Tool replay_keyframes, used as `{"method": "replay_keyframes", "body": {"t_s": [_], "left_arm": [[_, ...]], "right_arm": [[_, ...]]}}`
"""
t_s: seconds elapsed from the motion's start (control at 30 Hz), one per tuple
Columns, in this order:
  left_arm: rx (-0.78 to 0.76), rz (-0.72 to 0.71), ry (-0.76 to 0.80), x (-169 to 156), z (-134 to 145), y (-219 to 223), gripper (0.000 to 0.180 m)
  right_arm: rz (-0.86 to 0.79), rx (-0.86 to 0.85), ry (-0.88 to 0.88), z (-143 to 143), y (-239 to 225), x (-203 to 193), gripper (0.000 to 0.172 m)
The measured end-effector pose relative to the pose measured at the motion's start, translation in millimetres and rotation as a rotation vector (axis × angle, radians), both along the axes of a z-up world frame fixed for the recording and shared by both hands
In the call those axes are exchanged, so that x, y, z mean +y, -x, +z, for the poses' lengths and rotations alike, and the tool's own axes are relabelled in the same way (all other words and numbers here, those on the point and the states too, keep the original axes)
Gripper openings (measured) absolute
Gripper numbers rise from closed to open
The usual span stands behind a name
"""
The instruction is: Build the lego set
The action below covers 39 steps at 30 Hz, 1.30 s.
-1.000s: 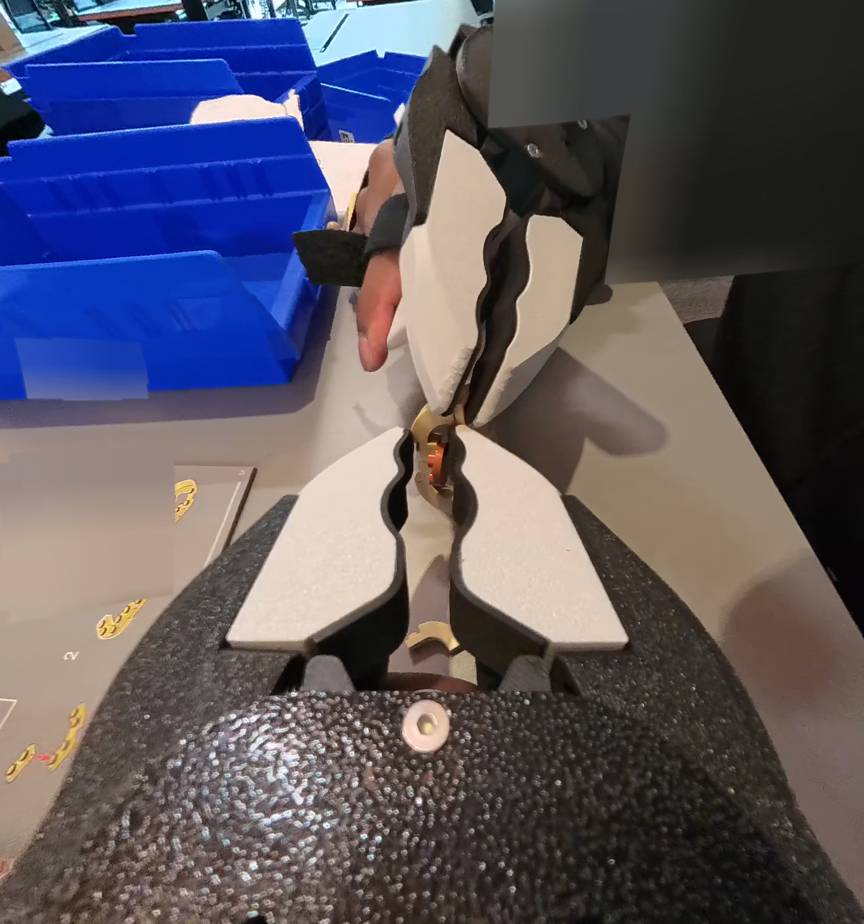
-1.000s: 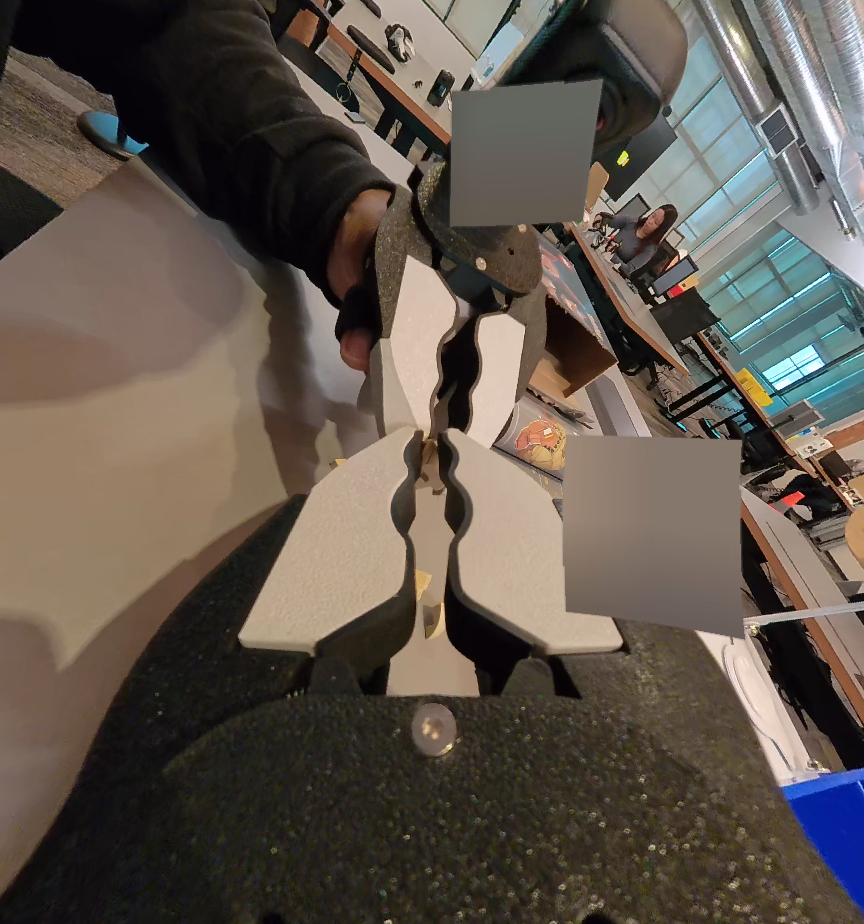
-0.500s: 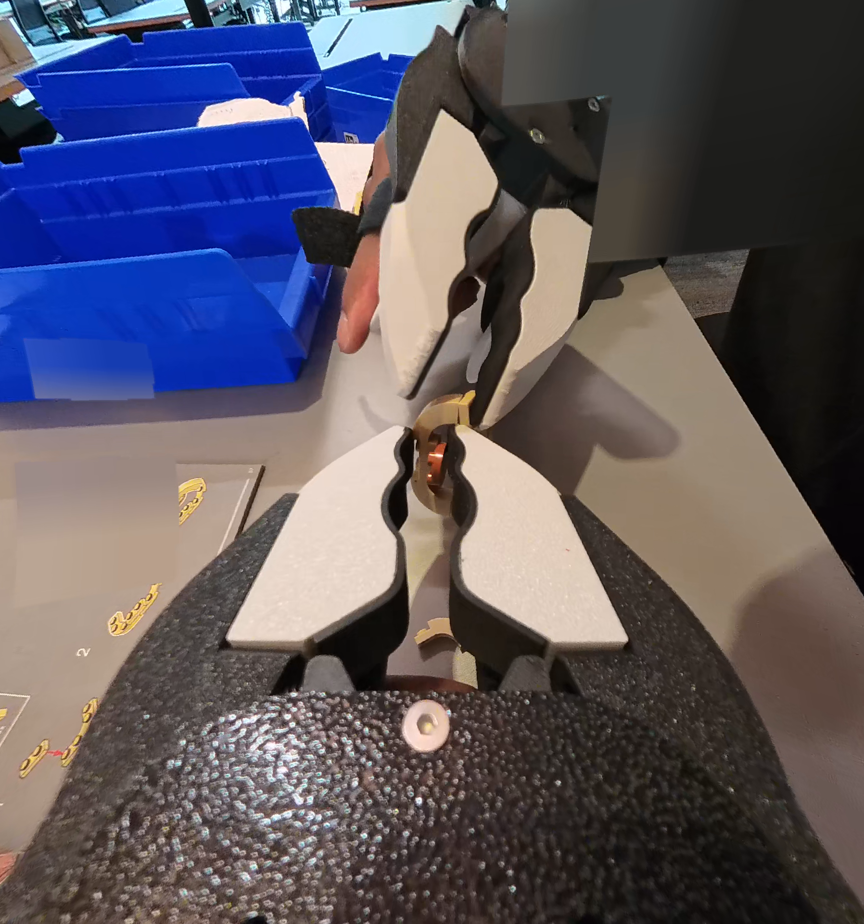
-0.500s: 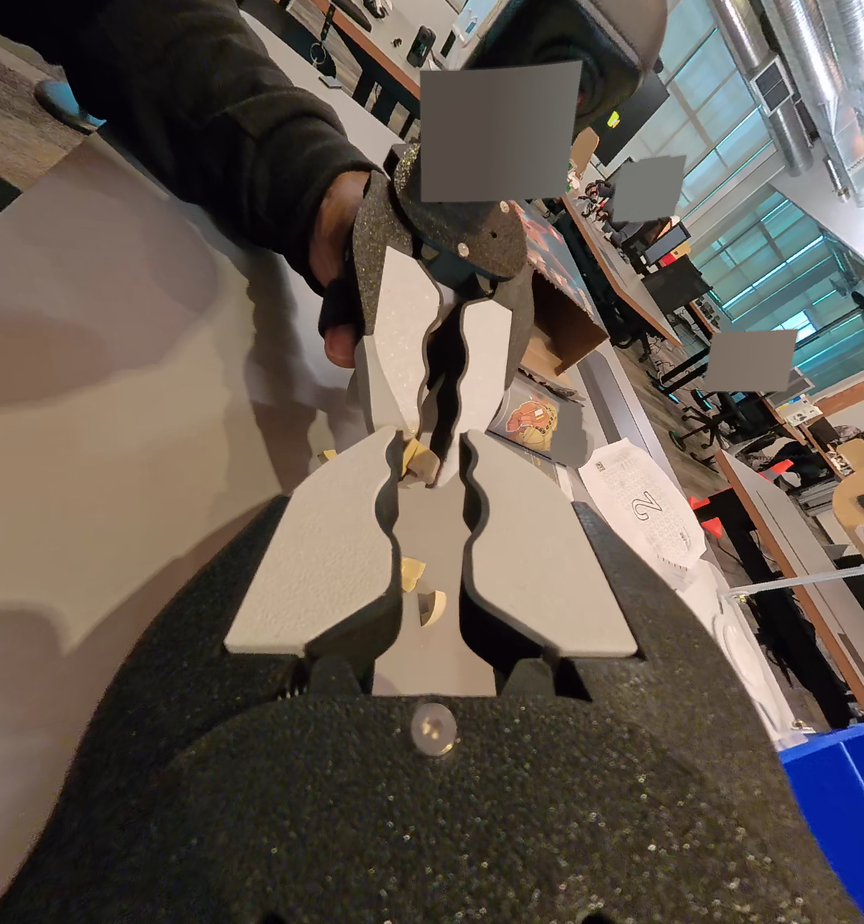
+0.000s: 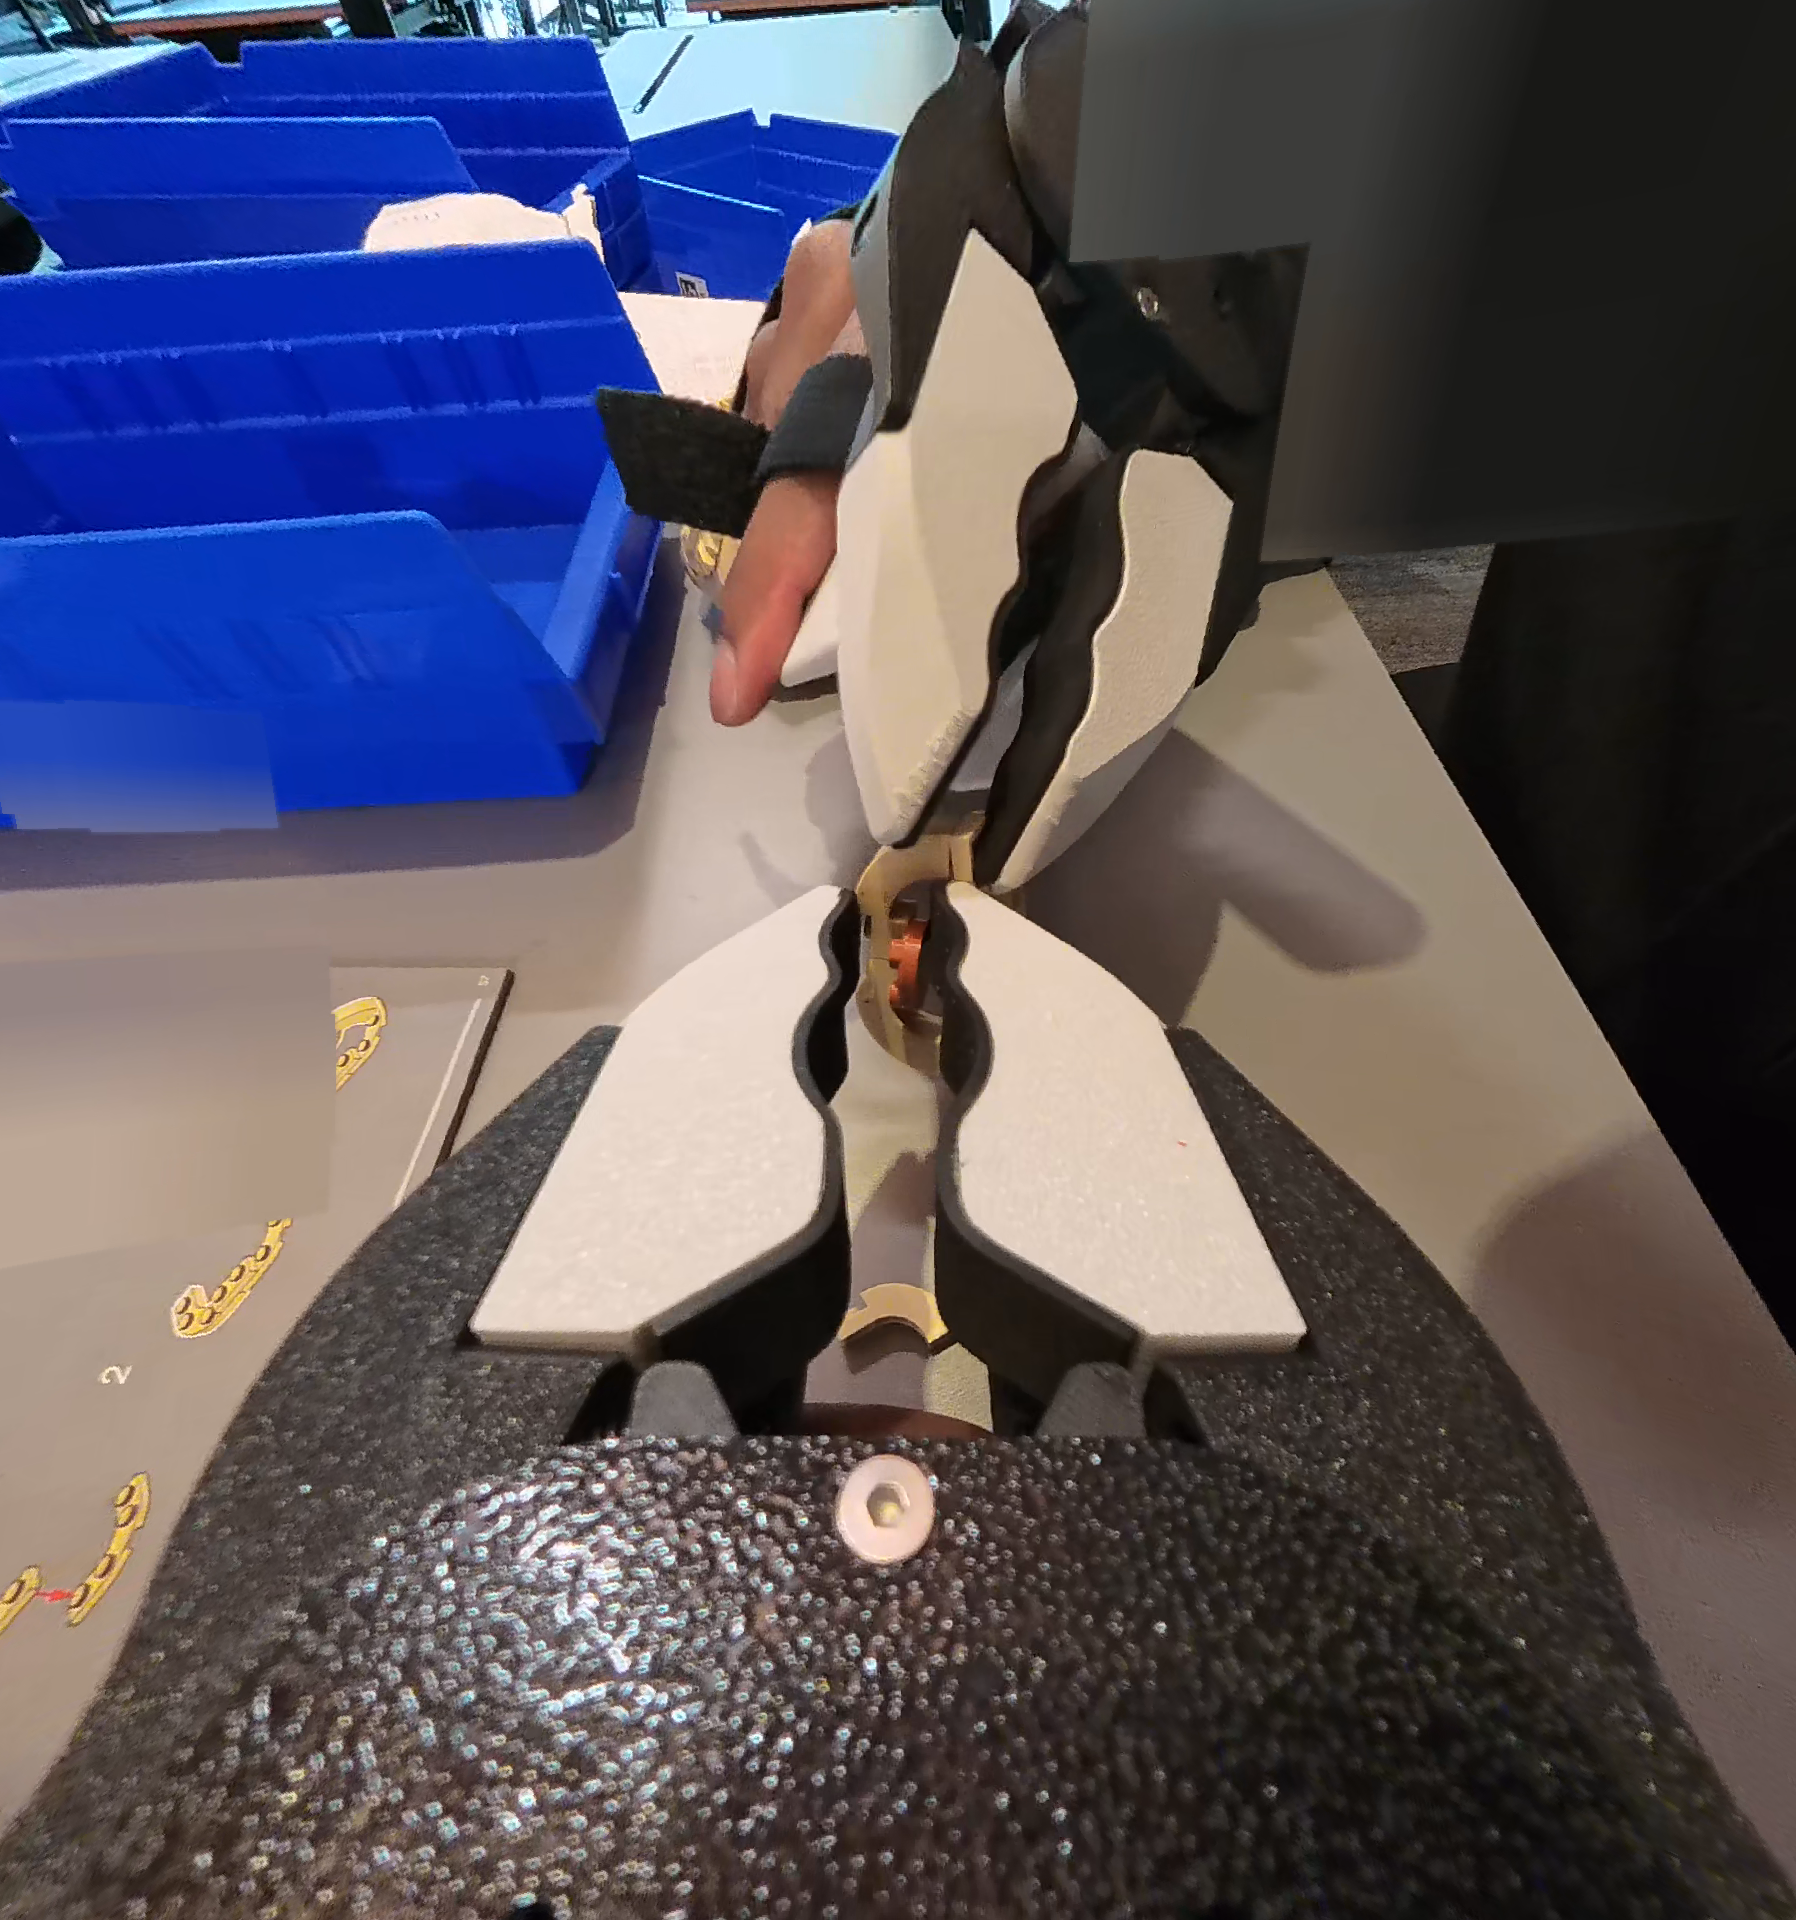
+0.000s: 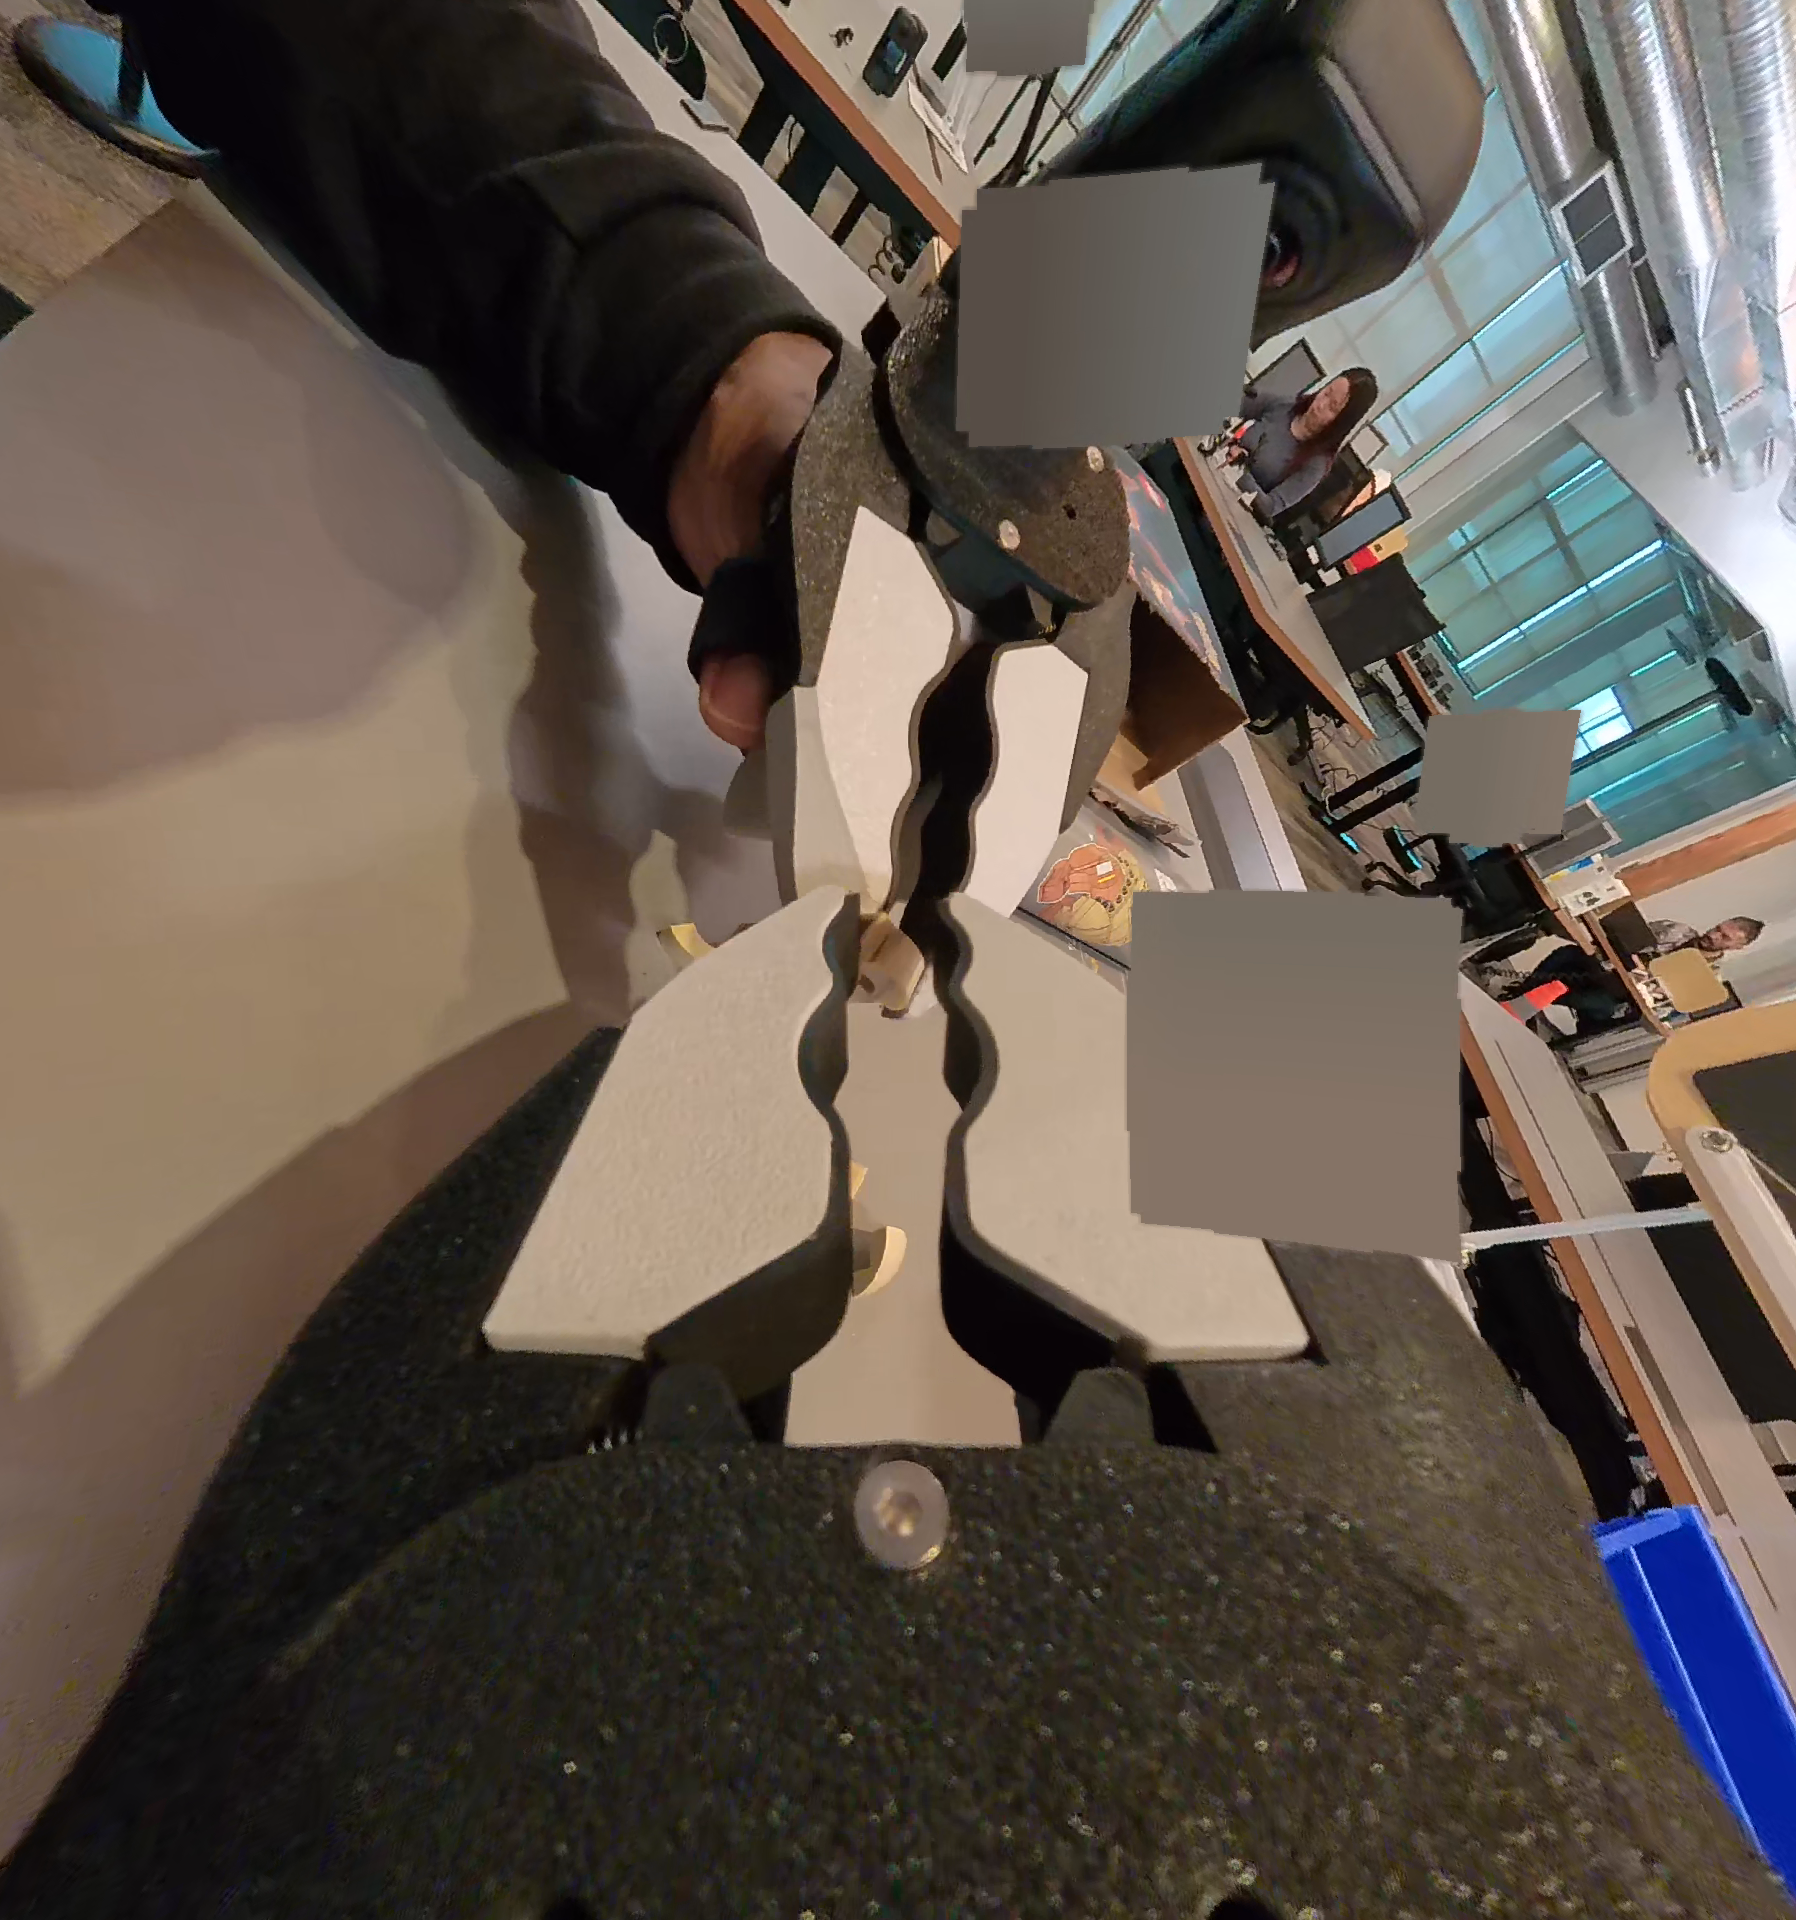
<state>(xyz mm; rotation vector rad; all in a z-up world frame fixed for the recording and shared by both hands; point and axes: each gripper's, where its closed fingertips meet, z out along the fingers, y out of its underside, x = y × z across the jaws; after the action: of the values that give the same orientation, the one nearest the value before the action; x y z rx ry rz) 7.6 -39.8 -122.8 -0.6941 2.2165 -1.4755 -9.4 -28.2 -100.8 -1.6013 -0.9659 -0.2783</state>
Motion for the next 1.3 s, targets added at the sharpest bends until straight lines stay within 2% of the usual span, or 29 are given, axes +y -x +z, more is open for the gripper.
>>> {"method": "replay_keyframes", "body": {"t_s": [1.3], "left_arm": [[0.036, -0.077, 0.077, -8.7, 5.4, 10.0, 0.012]], "right_arm": [[0.063, -0.001, -0.013, 3.5, 7.4, -5.6, 0.013]]}}
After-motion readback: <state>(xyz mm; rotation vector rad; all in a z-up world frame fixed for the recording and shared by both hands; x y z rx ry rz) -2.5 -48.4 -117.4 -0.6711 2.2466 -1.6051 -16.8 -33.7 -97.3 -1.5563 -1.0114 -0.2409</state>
